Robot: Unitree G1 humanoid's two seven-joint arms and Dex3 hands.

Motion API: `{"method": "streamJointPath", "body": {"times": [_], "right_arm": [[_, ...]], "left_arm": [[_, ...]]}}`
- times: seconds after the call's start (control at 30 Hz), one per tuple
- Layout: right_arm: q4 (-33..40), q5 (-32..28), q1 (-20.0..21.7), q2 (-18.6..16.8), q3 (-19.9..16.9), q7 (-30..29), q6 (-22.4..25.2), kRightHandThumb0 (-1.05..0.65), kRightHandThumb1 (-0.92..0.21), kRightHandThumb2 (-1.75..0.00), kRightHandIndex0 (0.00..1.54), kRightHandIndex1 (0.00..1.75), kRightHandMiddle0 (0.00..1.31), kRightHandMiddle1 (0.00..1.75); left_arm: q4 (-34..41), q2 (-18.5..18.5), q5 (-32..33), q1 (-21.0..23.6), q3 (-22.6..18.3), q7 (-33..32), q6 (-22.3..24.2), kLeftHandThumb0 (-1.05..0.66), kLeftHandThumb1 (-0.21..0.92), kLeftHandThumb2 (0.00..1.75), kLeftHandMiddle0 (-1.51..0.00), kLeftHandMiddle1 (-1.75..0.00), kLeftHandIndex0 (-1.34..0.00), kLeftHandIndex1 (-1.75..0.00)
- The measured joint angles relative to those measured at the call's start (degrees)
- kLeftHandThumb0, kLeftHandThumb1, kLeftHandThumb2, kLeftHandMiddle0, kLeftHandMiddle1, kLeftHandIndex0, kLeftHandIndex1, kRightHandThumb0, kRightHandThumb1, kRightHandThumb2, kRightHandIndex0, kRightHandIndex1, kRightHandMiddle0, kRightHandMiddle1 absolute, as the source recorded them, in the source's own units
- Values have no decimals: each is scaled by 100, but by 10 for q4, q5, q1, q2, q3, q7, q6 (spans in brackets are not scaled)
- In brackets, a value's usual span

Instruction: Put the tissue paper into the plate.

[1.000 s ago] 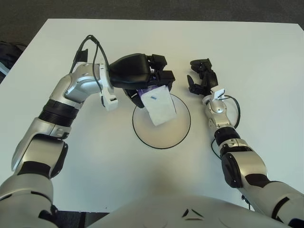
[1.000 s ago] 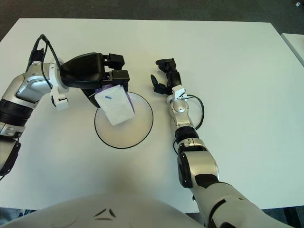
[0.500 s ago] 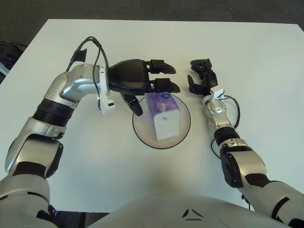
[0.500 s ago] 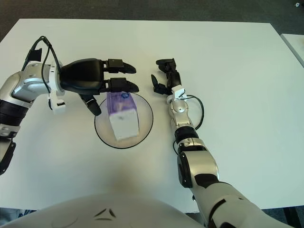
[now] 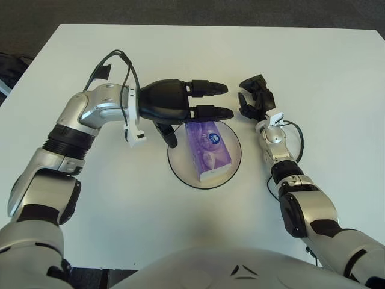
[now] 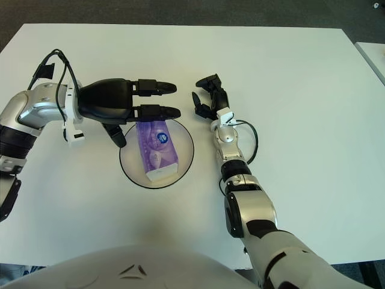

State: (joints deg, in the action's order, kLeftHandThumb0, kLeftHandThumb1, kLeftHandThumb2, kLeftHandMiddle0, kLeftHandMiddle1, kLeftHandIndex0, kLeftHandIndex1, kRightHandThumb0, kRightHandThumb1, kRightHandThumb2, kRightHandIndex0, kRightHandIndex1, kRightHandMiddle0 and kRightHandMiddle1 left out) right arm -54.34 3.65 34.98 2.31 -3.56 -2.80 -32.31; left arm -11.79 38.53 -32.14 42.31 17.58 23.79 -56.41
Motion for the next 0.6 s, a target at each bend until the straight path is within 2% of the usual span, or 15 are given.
{"method": "streamJointPath", "body": {"times": [0.1, 0.27, 0.6], "right_arm": [[0, 0, 0, 0, 0, -1, 0, -37, -76, -74, 32, 84, 28, 175], [0, 0, 0, 0, 0, -1, 0, -37, -75, -75, 34, 84, 29, 175], [0, 0, 0, 0, 0, -1, 0, -37, -74, -77, 37, 96, 30, 175]], "left_arm": [[-1, 0, 0, 0, 0, 0, -1, -88, 77, 8, 0, 0, 0, 0], [-1, 0, -8, 0, 0, 0, -6, -97, 82, 9, 0, 0, 0, 0], [-15, 0, -40, 4, 0, -11, -25, -105, 91, 11, 0, 0, 0, 0]]}}
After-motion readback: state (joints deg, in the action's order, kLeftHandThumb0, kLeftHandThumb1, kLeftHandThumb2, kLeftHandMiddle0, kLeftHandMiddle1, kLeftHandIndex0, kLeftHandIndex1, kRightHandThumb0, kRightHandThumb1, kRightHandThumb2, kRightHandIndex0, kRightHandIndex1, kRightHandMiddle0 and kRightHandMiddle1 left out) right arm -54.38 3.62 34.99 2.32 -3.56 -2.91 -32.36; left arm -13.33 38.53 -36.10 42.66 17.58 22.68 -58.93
